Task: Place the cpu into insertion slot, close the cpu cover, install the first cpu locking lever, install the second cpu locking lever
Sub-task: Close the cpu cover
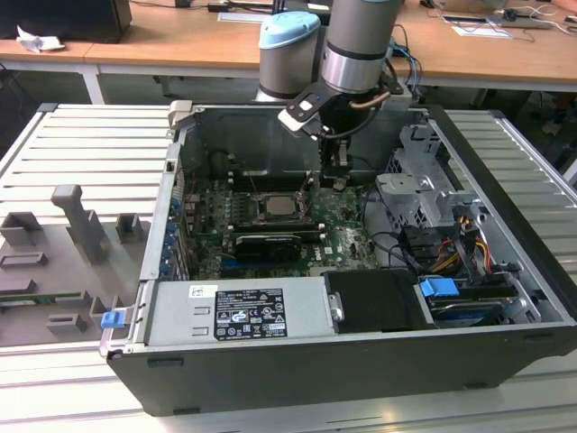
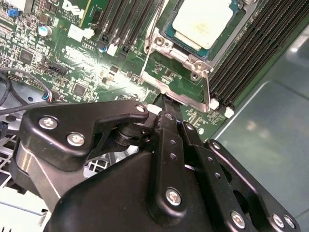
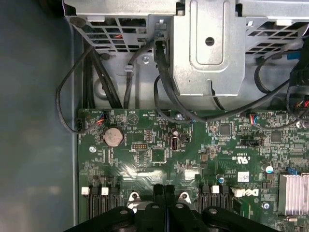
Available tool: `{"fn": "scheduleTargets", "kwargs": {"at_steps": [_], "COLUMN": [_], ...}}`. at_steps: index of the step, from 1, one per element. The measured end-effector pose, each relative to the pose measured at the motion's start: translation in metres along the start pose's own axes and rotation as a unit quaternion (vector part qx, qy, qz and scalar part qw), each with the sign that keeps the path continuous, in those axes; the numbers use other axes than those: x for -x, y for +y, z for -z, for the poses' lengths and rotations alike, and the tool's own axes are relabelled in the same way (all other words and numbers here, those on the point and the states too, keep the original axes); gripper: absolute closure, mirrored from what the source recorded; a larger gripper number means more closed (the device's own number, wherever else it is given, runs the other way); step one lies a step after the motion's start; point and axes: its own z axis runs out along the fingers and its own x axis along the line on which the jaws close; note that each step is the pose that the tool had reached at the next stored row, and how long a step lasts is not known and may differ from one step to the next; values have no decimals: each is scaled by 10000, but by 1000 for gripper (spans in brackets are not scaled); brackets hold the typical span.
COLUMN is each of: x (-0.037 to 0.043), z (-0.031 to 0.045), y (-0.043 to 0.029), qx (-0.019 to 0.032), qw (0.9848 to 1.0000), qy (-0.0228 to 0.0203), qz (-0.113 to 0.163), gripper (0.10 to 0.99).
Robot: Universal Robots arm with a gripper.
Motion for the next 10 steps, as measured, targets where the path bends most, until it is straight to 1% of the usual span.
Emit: {"fn": "scheduleTargets", "kwargs": {"at_steps": [3,5,8,10], "x": [0,0,0,0], "z": [0,-5,-10,-17], "y": [-15,-87,-151,-226], "qx": [0,0,0,0], "qw": [10000,10000,10000,10000], "qy": [0,0,0,0], "qz": [0,0,0,0], "gripper": [980,980,980,980]}}
